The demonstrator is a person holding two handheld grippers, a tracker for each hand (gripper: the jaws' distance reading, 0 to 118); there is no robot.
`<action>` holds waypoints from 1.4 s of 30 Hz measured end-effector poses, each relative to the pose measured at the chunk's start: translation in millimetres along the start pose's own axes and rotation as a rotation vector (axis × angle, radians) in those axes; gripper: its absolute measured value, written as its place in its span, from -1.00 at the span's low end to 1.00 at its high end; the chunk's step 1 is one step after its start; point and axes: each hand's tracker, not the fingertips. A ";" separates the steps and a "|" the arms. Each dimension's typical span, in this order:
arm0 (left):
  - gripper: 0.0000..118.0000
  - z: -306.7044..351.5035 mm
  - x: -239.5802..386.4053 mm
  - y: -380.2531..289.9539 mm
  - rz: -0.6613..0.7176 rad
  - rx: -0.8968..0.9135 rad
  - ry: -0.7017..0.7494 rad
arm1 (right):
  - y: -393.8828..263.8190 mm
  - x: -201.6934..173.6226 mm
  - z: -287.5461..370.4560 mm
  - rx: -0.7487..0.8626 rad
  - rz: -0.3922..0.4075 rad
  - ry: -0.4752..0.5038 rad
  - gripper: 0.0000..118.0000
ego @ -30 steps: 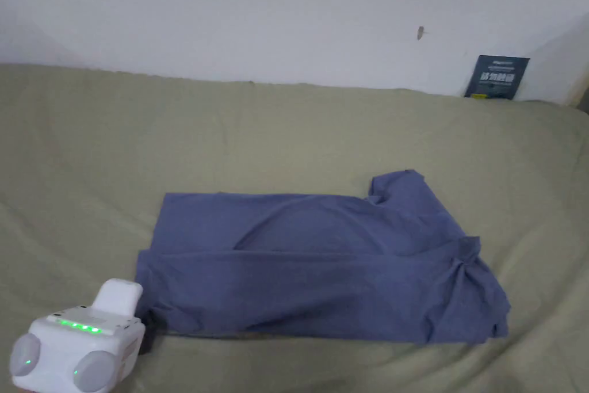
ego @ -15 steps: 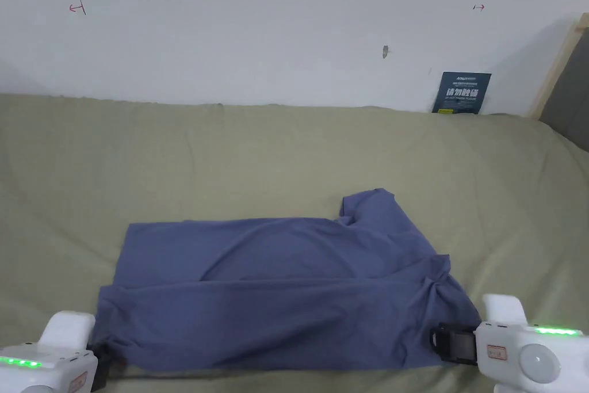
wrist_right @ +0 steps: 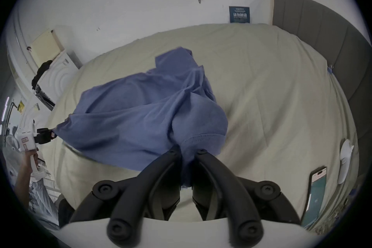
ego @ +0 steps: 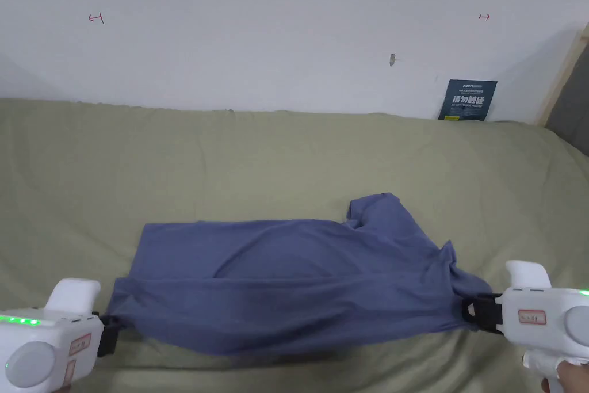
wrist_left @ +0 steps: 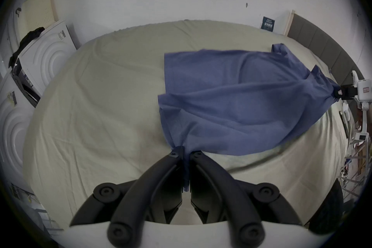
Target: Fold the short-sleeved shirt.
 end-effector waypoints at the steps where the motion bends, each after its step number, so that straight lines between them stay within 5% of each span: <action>1: -0.98 6.6 1.9 -0.1 0.004 0.009 -0.004 | 3.3 -5.5 7.9 0.004 0.010 0.006 -0.83; 9: -0.98 72.5 12.6 -13.2 0.001 0.038 -0.017 | -11.4 -16.5 62.4 0.005 0.040 0.013 -0.83; 19: -0.98 126.8 11.8 -98.8 0.026 -0.013 -0.044 | -118.0 -17.0 105.1 -0.065 0.061 0.027 -0.83; 25: -0.96 106.0 12.7 -150.7 0.057 0.016 -0.073 | -186.1 -3.7 80.5 -0.022 -0.016 0.000 -0.81; 26: -0.89 104.0 11.5 -157.7 0.072 0.041 -0.063 | -195.2 0.1 80.3 0.042 -0.034 0.028 -0.66; 27: -0.65 104.8 8.7 -160.4 0.089 0.072 -0.052 | -201.9 2.0 81.0 0.077 -0.032 0.007 -0.24; 28: 0.12 110.1 8.4 -163.5 0.099 0.120 -0.033 | -205.5 2.5 82.7 0.092 -0.020 -0.030 0.57; 29: 0.68 125.9 9.7 -168.7 0.080 0.238 0.020 | -206.9 3.2 89.4 0.087 -0.019 -0.033 0.94; 30: 0.88 142.3 12.1 -171.9 0.056 0.339 0.039 | -209.3 2.2 98.5 0.128 -0.018 -0.024 1.00; 33: 0.88 185.7 20.9 -167.3 0.023 0.441 0.045 | -212.4 -10.9 141.7 0.288 -0.031 -0.009 1.00; 39: 0.79 219.0 51.9 -180.5 0.050 0.509 0.064 | -233.2 -56.9 193.3 0.464 -0.102 0.176 0.96; 40: 0.48 222.3 56.8 -183.9 0.067 0.544 0.070 | -236.9 -63.9 195.0 0.455 -0.095 0.185 0.66; 42: -0.78 219.5 61.1 -179.5 0.090 0.503 0.060 | -240.7 -79.2 196.2 0.457 -0.074 0.184 -0.51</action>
